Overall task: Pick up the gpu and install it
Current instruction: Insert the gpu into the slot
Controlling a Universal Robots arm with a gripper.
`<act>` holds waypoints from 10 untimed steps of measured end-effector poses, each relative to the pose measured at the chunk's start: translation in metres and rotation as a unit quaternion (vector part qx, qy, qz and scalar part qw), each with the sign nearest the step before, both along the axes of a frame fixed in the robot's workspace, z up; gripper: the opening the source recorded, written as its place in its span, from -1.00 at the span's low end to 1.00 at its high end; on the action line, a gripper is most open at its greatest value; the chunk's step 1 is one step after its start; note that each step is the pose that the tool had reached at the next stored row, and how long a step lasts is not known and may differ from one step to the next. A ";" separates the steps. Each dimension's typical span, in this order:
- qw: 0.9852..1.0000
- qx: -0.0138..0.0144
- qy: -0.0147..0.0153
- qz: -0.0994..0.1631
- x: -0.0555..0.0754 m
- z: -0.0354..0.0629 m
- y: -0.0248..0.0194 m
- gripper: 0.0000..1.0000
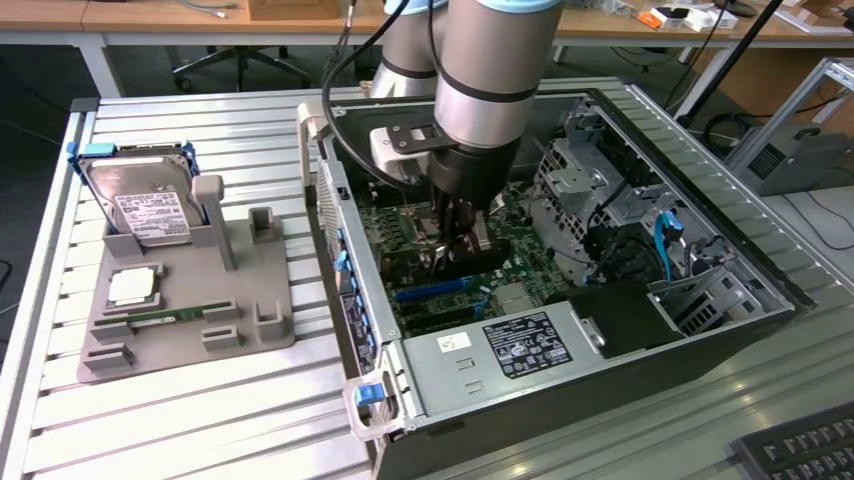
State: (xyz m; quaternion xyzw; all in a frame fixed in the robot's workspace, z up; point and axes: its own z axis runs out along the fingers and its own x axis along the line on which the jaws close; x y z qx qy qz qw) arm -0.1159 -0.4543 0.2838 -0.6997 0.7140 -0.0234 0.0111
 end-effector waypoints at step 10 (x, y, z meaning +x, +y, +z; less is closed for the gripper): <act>1.000 -0.001 0.000 -0.006 -0.004 -0.0072 0.0015 -0.47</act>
